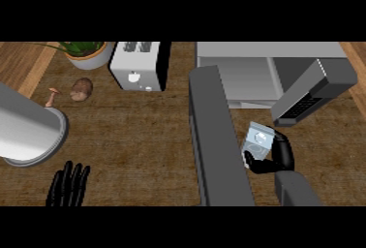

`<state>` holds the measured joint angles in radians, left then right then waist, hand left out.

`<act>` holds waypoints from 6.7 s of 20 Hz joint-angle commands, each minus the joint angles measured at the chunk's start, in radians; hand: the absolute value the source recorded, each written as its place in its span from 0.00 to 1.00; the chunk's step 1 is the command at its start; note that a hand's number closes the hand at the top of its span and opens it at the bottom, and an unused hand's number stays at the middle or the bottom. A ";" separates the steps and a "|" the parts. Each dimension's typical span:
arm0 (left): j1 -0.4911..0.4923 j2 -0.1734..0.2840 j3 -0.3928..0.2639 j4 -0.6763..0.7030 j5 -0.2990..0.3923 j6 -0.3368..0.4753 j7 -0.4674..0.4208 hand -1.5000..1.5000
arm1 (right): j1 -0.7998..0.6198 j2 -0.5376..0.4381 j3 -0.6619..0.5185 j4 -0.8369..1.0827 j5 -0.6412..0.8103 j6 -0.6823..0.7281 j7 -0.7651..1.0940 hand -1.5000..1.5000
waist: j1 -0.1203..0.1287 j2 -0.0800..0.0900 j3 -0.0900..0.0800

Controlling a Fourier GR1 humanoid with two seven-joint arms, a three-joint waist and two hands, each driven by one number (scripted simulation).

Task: Pick up the milk, place it into the microwave and close the microwave

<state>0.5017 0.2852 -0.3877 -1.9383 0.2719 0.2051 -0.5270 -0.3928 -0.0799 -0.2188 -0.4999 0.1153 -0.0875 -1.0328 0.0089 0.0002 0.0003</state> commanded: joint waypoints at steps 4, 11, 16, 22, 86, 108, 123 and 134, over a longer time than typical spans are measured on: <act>-0.008 0.009 0.088 0.097 0.055 -0.077 -0.067 0.00 | -0.014 0.055 0.040 -0.166 0.007 -0.093 0.072 1.00 | -0.006 -0.003 -0.001; 0.019 0.024 0.088 0.040 0.060 -0.097 -0.008 0.00 | -0.084 0.037 0.057 -0.276 0.009 -0.175 0.272 1.00 | -0.004 -0.002 -0.001; 0.045 -0.029 0.034 -0.016 -0.021 -0.034 -0.013 0.00 | -0.178 -0.009 0.036 -0.144 0.030 -0.213 0.310 1.00 | 0.003 0.000 0.000; -0.039 0.006 0.133 0.108 0.059 -0.132 -0.023 0.00 | -0.341 -0.040 0.038 0.084 0.115 -0.329 0.301 1.00 | 0.022 0.010 0.001; -0.143 -0.065 -0.040 0.129 -0.176 -0.065 0.089 0.00 | -0.323 -0.110 -0.144 0.371 0.055 -0.122 0.033 0.00 | 0.033 0.016 0.003; -0.320 -0.080 -0.099 0.206 -0.270 -0.098 0.289 1.00 | 0.030 -0.108 -0.123 0.117 -0.060 0.378 -0.098 0.00 | -0.030 -0.007 -0.001; -0.514 -0.171 -0.248 0.577 -0.449 -0.200 0.236 1.00 | 0.388 -0.136 -0.045 -0.436 -0.210 0.477 0.101 0.00 | -0.041 -0.004 -0.003; -0.808 -0.284 -0.523 0.863 -0.271 0.066 0.243 1.00 | 0.573 -0.173 0.005 -0.883 -0.383 0.573 0.324 0.00 | -0.074 0.005 -0.004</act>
<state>-0.2126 0.0156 -0.8084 -1.1814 -0.0818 0.1945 -0.2586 0.1393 -0.2349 -0.2239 -1.2833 -0.2144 0.3989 -0.7310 -0.0515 -0.0006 -0.0034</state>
